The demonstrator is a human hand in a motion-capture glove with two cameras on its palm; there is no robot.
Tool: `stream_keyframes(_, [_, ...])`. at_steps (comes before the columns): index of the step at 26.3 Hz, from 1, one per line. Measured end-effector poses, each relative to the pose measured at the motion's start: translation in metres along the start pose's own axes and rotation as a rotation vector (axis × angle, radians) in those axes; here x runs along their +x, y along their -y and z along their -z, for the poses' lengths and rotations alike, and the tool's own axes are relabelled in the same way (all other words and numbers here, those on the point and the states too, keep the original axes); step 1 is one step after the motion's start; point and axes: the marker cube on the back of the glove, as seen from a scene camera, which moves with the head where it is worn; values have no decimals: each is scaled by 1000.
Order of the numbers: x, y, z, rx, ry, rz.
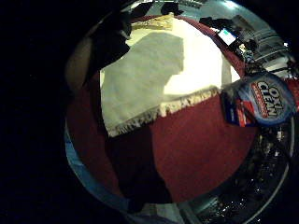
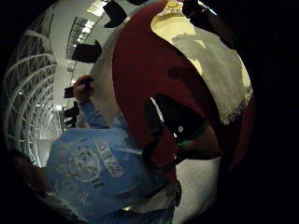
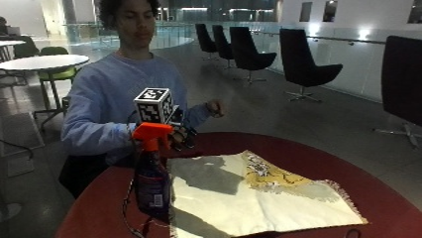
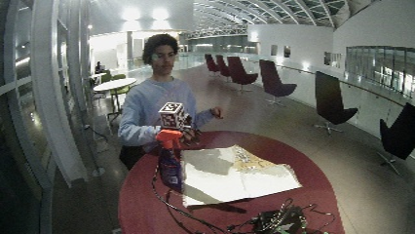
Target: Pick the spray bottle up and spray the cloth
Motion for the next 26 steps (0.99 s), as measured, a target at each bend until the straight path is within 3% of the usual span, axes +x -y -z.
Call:
stream_keyframes(18, [-5, -6, -5, 0, 37, -12])
stream_keyframes(26, [14, -31, 4, 10, 14, -25])
